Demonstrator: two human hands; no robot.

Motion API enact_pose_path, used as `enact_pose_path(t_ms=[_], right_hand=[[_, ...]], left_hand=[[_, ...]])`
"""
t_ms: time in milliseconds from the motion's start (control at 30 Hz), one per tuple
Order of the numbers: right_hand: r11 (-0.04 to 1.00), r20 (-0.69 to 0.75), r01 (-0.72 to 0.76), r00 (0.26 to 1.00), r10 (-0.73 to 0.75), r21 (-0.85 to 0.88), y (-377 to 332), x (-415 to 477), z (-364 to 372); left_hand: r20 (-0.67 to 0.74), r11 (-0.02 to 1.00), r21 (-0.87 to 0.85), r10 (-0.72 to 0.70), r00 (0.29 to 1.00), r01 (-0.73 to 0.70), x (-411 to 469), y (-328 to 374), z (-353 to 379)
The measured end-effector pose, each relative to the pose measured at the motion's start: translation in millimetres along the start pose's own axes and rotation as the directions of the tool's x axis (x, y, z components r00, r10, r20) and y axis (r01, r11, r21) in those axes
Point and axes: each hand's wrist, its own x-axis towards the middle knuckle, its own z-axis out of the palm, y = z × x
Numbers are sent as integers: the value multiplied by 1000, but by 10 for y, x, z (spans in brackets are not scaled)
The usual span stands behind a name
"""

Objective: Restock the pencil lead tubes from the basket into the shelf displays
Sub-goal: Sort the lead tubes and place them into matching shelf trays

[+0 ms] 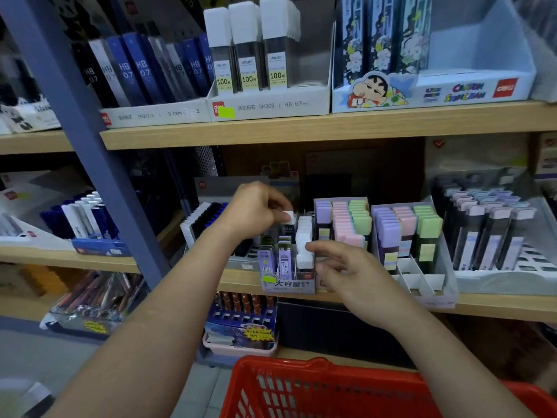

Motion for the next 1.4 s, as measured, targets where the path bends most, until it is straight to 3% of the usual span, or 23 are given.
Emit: enact_pose_path(t_ms=[367, 533, 667, 800, 900, 967, 1033, 1133, 1267, 1400], right_hand=[[1000, 37, -14, 999, 15, -19, -49, 69, -37], [1000, 92, -13, 996, 14, -11, -89, 61, -95], [999, 128, 6, 992, 0, -50, -128, 23, -178], [998, 169, 23, 986, -12, -66, -188, -12, -350], [999, 245, -14, 969, 25, -46, -218, -27, -518], [998, 311, -60, 948, 65, -24, -214, -48, -608], [994, 409, -103, 907, 104, -25, -149, -75, -665], [986, 601, -136, 781, 170, -101, 35, -157, -655], [955, 764, -149, 573, 295, -256, 393, -282, -451], [923, 796, -231, 469, 382, -307, 752, -464, -45]], left_hand=[[61, 999, 42, 17, 998, -19, 25, -109, 198], [36, 993, -58, -104, 994, 106, 61, -112, 175], [111, 998, -2, -64, 992, 64, 23, -82, 66], [57, 999, -5, -44, 997, 44, -108, -38, -59], [-18, 996, -85, 2, 1000, -4, -240, 99, -198], [17, 979, -203, 14, 1000, -10, -350, 288, -291], [129, 956, -293, 16, 992, 23, -479, 536, -367], [358, 947, -306, 25, 933, 93, -688, 846, -395], [603, 961, -195, -38, 797, 194, -993, 959, -144], [732, 947, -37, -192, 654, 320, -1400, 751, 361]])
